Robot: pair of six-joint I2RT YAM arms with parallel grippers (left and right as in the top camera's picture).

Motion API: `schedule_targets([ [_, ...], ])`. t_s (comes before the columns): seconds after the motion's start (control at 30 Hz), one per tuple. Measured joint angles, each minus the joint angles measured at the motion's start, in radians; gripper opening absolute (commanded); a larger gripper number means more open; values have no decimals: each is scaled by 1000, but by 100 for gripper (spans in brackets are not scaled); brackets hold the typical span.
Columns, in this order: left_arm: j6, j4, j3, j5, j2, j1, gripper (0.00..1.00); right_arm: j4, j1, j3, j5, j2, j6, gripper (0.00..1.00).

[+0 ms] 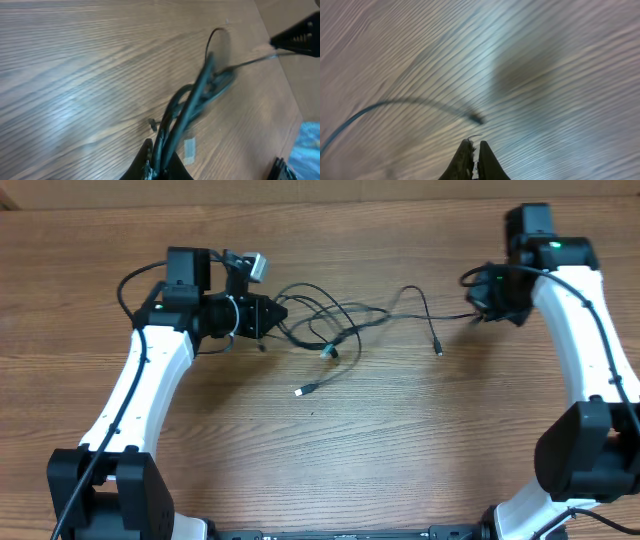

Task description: Untangle cables

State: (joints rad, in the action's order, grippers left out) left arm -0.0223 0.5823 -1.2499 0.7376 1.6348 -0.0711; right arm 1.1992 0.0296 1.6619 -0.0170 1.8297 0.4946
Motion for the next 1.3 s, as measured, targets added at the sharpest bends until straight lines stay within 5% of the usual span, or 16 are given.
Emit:
schedule_targets([
  [0.33, -60, 0, 0, -1, 0, 18, 4, -14, 94, 0, -215, 0, -173, 4],
  [0.53, -197, -4, 0, -3, 0, -2, 4, -14, 43, 0, -517, 0, -329, 23],
  [0.87, -767, -11, 0, -82, 0, 0, 4, -22, -139, 0, -701, 0, -435, 46],
  [1.3, -1540, -15, 0, -227, 0, 0, 5, -170, -383, -1, -748, 0, -327, 51],
])
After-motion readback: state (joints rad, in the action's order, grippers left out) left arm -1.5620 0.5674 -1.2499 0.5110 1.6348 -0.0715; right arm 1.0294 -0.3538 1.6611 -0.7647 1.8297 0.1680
